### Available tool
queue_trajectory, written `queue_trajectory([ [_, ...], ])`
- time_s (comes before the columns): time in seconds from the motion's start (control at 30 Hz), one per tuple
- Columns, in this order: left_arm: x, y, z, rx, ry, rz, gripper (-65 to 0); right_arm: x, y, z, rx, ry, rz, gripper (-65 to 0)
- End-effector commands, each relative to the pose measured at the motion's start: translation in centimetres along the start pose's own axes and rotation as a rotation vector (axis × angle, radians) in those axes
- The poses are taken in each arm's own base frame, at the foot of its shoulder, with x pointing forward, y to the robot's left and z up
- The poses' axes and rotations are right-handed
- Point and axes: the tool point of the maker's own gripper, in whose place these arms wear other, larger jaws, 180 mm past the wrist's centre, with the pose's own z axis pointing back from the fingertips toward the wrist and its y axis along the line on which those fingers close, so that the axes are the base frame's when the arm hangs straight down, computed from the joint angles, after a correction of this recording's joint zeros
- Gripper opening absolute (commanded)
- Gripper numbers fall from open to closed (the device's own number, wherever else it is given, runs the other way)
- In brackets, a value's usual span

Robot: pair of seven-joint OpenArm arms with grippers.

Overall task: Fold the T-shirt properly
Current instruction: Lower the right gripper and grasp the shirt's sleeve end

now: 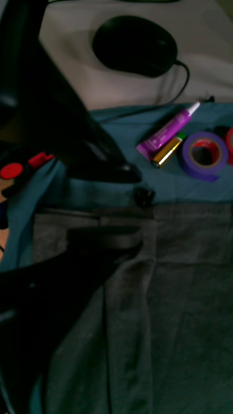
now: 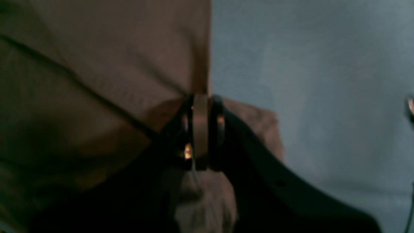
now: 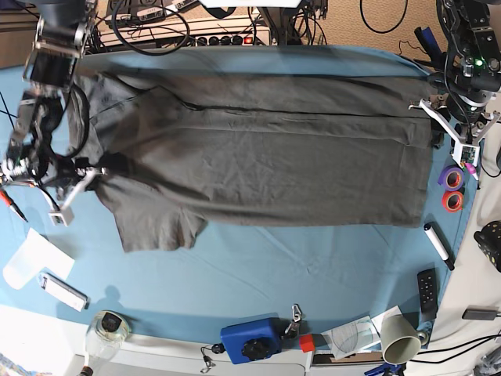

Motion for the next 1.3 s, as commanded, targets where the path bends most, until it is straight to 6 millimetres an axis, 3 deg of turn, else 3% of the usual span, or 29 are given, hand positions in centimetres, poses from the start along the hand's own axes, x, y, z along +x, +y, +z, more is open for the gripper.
queue_trajectory([
  [0.0, 1.0, 0.4, 0.4, 0.012, -0.035, -0.015, -42.4, 0.5, -0.9, 1.2, -0.027, -0.033, 0.008, -65.0],
  [0.17, 1.1, 0.4, 0.4, 0.011, -0.036, -0.015, -42.4, -3.3, -0.6, 1.5, 0.014, -0.025, -0.061, -65.0],
  [0.43, 1.1, 0.4, 0.4, 0.011, -0.039, -0.014, -42.4, -2.1, -0.6, 2.3, 0.053, -0.096, -0.046, -65.0],
  [0.6, 1.0, 0.4, 0.4, 0.012, -0.032, -0.015, -42.4, -2.0, -0.7, 2.4, 0.055, -0.092, -0.020, -47.0],
  [0.7, 0.8, 0.4, 0.4, 0.011, -0.027, -0.015, -42.4, -2.2, -0.6, 2.4, 0.062, -0.080, -0.029, -44.7],
  [0.8, 0.7, 0.3, 0.4, 0.010, -0.025, -0.015, -42.4, 0.0, -0.2, 3.6, 0.085, -0.173, -0.061, -44.7],
  [0.97, 0.7, 0.4, 0.4, 0.011, -0.026, -0.015, -42.4, 5.3, -3.2, 6.0, -0.030, -0.374, -0.058, -44.7],
  [1.27, 0.8, 0.4, 0.4, 0.011, -0.027, -0.015, -42.4, 9.3, -6.0, 2.8, 0.040, -0.433, -0.250, -44.8],
])
